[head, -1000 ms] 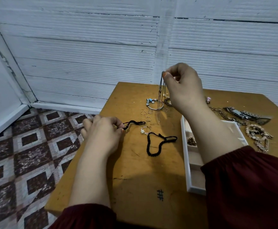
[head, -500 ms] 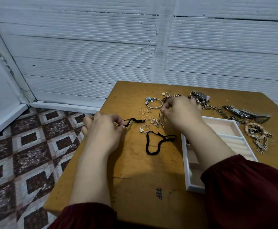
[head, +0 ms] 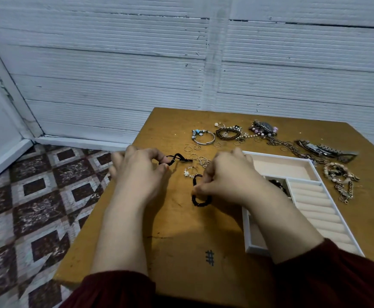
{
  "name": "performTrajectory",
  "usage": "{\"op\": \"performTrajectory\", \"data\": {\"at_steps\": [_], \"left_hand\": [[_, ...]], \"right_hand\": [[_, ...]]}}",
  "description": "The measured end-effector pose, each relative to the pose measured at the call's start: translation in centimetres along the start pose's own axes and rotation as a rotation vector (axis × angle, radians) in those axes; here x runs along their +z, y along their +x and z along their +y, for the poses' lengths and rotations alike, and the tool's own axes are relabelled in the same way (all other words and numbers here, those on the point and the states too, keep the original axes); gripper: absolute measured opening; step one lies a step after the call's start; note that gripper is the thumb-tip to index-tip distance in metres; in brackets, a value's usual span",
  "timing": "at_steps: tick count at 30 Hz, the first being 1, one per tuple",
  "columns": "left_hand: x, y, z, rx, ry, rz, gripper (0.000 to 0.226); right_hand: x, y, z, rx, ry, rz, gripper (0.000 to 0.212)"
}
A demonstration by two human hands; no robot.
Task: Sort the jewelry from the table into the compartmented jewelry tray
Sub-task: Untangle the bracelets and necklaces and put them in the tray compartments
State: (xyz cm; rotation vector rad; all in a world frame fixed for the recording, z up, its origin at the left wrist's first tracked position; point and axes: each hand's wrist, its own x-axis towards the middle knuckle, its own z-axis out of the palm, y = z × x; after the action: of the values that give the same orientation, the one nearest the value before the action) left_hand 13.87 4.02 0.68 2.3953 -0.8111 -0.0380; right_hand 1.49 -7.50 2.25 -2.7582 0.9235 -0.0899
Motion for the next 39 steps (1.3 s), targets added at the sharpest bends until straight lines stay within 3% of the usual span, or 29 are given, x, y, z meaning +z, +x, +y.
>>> {"op": "performTrajectory", "data": {"at_steps": [4, 15, 20, 28, 39], "left_hand": [[0.3, -0.2, 0.5, 0.004, 0.015, -0.006, 0.007], [0.2, -0.4, 1.1, 0.001, 0.015, -0.008, 0.009], [0.8, -0.5, 1.8, 0.040, -0.057, 0.091, 0.011], [1.8, -1.0, 4.6, 0.173, -0.277, 0.287, 0.011], [2.4, -3.0, 8.8, 0.428, -0.454, 0.245, 0.008]], "right_hand": [[0.4, -0.9, -0.8, 0.001, -0.087, -0.025, 0.042], [1.0, -1.5, -0.5, -0.035, -0.105, 0.106, 0.019], [-0.7, -1.2, 1.4, 0.006, -0.063, 0.213, 0.019], [-3.3, -1.7, 3.8, 0.042, 0.197, 0.476, 0.005], [-6.1, -5.6, 7.2, 0.085, 0.459, 0.706, 0.010]]}}
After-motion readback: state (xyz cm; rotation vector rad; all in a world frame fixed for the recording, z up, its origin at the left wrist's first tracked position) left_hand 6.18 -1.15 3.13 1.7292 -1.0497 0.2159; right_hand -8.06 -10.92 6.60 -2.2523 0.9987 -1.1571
